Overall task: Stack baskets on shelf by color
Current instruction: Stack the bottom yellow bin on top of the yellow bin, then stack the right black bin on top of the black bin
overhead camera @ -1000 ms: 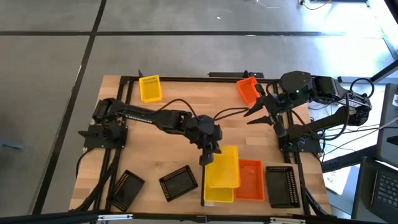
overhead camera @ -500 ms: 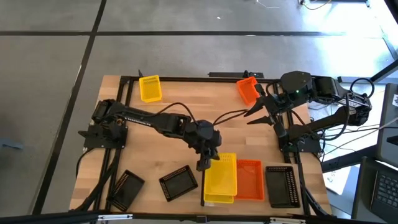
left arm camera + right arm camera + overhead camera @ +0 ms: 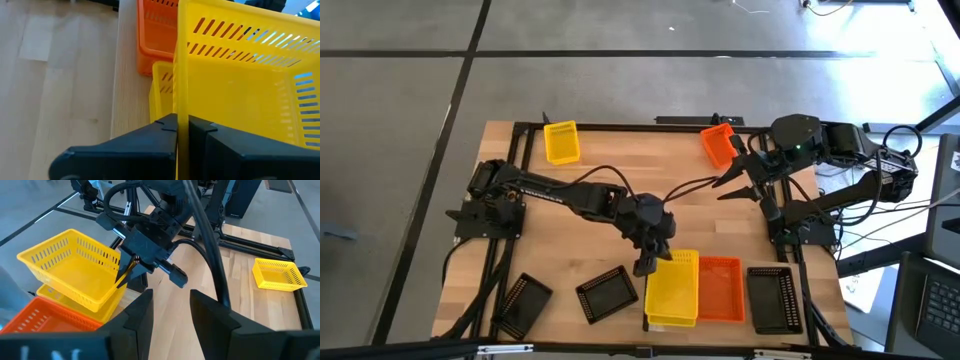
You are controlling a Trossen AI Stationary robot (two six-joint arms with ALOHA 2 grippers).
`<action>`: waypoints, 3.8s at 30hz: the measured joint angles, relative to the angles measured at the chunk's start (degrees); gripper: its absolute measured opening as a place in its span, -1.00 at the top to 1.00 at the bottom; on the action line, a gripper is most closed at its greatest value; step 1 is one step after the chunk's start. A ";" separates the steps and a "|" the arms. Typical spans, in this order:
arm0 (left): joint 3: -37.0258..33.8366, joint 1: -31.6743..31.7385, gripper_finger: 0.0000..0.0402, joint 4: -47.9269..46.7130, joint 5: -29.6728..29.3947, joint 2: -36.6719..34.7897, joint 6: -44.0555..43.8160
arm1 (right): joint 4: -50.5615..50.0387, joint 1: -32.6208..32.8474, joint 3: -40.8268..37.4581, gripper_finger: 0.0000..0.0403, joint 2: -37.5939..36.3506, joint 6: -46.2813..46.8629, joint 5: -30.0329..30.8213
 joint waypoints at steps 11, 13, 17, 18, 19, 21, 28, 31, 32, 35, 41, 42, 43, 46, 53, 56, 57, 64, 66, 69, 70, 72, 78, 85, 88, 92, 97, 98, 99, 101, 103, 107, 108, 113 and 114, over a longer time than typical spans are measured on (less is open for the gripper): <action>0.00 0.00 1.00 -0.02 -0.02 0.00 0.00 | 0.00 0.01 0.00 0.35 0.00 0.00 0.04; 0.00 -0.01 1.00 -0.02 0.00 0.00 -0.02 | 0.00 0.01 0.00 0.35 0.00 0.00 0.02; 0.00 -0.16 1.00 0.00 0.09 0.00 -1.01 | 0.00 0.02 0.00 0.35 0.00 0.00 0.04; 0.00 -0.20 1.00 0.00 0.07 -0.02 -1.11 | 0.00 0.02 0.00 0.35 0.00 0.00 0.04; 0.00 -0.20 1.00 0.00 0.09 -0.02 -1.11 | 0.00 0.02 0.00 0.35 0.00 0.00 0.04; 0.00 -0.20 1.00 0.02 0.11 -0.02 -1.14 | 0.00 0.02 0.00 0.35 0.00 0.00 0.04; 0.00 -0.33 1.00 0.07 0.09 -0.04 -1.20 | 0.00 0.02 0.00 0.35 0.00 0.00 0.04; 0.00 -0.46 1.00 0.07 0.11 -0.04 -1.13 | 0.00 0.00 0.00 0.35 0.00 0.00 0.04; 0.00 -0.46 1.00 0.09 0.10 -0.04 -1.13 | 0.00 0.01 0.00 0.35 0.00 -0.01 0.04; 0.00 -0.48 1.00 0.09 0.09 -0.04 -1.18 | 0.00 0.02 0.00 0.35 0.00 -0.02 0.04; 0.00 -0.48 0.87 0.11 0.09 -0.04 -1.52 | 0.00 0.00 0.00 0.35 0.00 0.00 0.07; 0.00 -0.48 0.84 0.11 0.09 -0.04 -1.51 | 0.00 0.00 0.00 0.35 0.00 0.00 0.07; 0.00 -0.48 0.80 0.12 0.09 -0.04 -1.51 | 0.00 0.02 0.00 0.35 0.00 -0.01 0.07; 0.00 -0.48 0.70 0.17 0.09 -0.04 -1.55 | 0.00 0.00 0.00 0.35 0.00 -0.02 0.07; 0.00 -0.48 0.66 1.13 0.09 -0.07 -1.24 | 0.00 0.01 0.00 0.35 0.00 0.00 0.07; 0.00 -0.29 0.66 1.09 0.09 -0.07 -0.56 | 0.00 0.00 0.00 0.35 0.00 -0.02 0.07; 0.00 -0.18 0.67 1.09 0.13 -0.07 0.18 | -0.11 0.00 0.00 0.35 0.00 -0.05 0.07; -0.02 1.08 0.67 -0.64 0.28 -1.35 1.21 | -1.09 0.00 0.00 0.35 -0.04 -1.69 0.07; -0.04 1.50 0.67 -3.57 -0.16 -2.85 1.89 | -1.26 0.00 0.00 0.35 -0.20 -2.00 0.07; -0.04 2.06 0.67 -7.93 -1.89 -5.64 2.01 | -2.63 0.00 0.00 0.35 -0.91 -3.99 0.10; -0.04 2.22 0.67 -9.17 -2.95 -6.52 2.01 | -2.97 0.00 0.00 0.35 -1.21 -4.38 0.09; -0.04 2.34 0.67 -12.42 -6.22 -8.86 2.49 | -3.62 0.00 -0.02 0.35 -1.78 -4.50 0.13; 0.06 2.32 0.67 -20.77 -15.43 -13.78 0.54 | -4.83 0.00 -0.02 0.35 -3.69 -4.33 0.10; -0.05 -0.24 0.67 -37.00 -17.03 -14.75 -10.91 | -6.80 0.00 -0.02 0.35 -4.39 -3.04 0.06; 0.00 -1.72 0.67 -41.68 -17.07 -14.23 -16.37 | -7.10 0.00 -0.02 0.35 -4.38 -3.04 0.04; -0.05 -4.59 0.67 -44.58 -17.59 -14.06 -21.54 | -7.12 0.00 -0.02 0.35 -4.37 -3.04 0.02; -0.04 -8.50 0.67 -45.45 -20.09 -14.08 -26.79 | -7.95 0.00 -0.02 0.35 -4.37 -3.04 -0.45; -0.04 -9.19 0.67 -45.70 -20.84 -14.08 -28.06 | -7.98 0.00 -0.02 0.35 -4.37 -3.02 -0.86; -0.04 -9.86 0.67 -45.87 -22.04 -14.08 -29.30 | -7.98 0.00 -0.02 0.35 -4.37 -3.02 -1.59; -0.04 -11.25 0.67 -46.97 -24.87 -14.08 -31.95 | -7.98 0.00 -0.02 0.35 -4.37 -3.04 -2.84; -0.04 -12.57 0.67 -47.57 -26.89 -14.08 -34.12 | -7.98 0.02 -0.02 0.35 -4.37 -3.08 -3.53; -0.04 -14.61 0.67 -49.57 -29.42 -14.08 -38.76 | -8.02 0.00 -0.02 0.35 -4.37 -3.10 -3.50; -0.42 -15.06 0.67 -49.69 -29.56 -14.08 -40.06 | -8.02 0.01 -0.02 0.35 -4.37 -3.11 -3.48; -5.80 -16.22 0.67 -48.69 -27.49 -14.06 -48.69 | -8.03 0.01 -0.02 0.35 -4.37 -3.19 -3.50; -7.20 -16.40 0.67 -47.75 -26.63 -14.08 -49.94 | -8.04 0.00 -0.02 0.35 -4.37 -3.21 -3.50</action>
